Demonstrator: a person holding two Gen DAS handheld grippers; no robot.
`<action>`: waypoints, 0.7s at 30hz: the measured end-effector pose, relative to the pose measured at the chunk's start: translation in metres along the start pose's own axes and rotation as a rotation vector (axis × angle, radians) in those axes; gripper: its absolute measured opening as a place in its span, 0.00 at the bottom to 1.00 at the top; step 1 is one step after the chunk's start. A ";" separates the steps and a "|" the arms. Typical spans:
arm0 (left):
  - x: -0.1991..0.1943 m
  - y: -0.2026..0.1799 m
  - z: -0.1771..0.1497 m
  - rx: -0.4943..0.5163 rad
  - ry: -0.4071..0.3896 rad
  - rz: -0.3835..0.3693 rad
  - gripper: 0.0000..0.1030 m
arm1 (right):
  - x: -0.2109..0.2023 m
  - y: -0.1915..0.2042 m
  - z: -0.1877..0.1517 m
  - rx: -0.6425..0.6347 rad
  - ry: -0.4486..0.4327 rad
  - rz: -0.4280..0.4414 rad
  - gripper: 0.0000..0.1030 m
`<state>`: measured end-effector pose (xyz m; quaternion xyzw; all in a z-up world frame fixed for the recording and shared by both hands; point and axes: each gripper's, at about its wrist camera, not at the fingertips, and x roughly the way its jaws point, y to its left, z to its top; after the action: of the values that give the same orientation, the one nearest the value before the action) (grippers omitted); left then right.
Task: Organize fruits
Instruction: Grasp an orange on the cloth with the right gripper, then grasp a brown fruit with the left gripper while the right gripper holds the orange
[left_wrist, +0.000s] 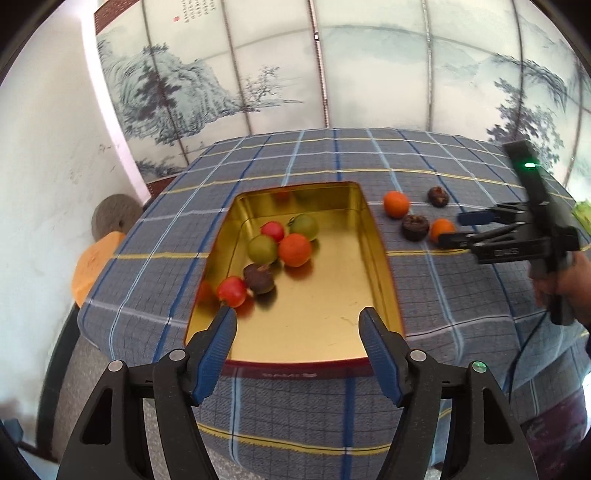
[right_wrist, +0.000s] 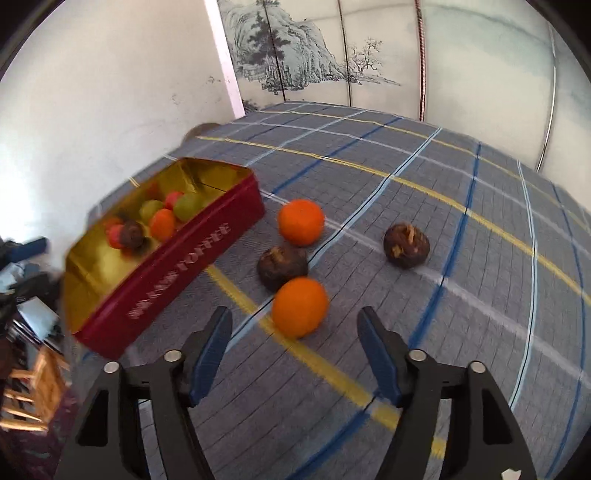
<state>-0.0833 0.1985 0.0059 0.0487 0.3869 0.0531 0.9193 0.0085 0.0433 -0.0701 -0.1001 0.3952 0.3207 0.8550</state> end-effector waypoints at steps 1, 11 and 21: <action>-0.001 -0.003 0.002 0.004 -0.001 -0.008 0.68 | 0.005 -0.001 0.001 -0.002 0.008 0.016 0.67; 0.005 -0.050 0.051 0.064 -0.009 -0.184 0.68 | -0.033 -0.036 -0.021 0.056 -0.039 -0.025 0.30; 0.079 -0.122 0.109 0.100 0.072 -0.256 0.68 | -0.100 -0.160 -0.091 0.283 -0.071 -0.253 0.31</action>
<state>0.0565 0.0832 0.0102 0.0427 0.4247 -0.0819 0.9006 0.0049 -0.1662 -0.0706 -0.0165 0.3902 0.1555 0.9074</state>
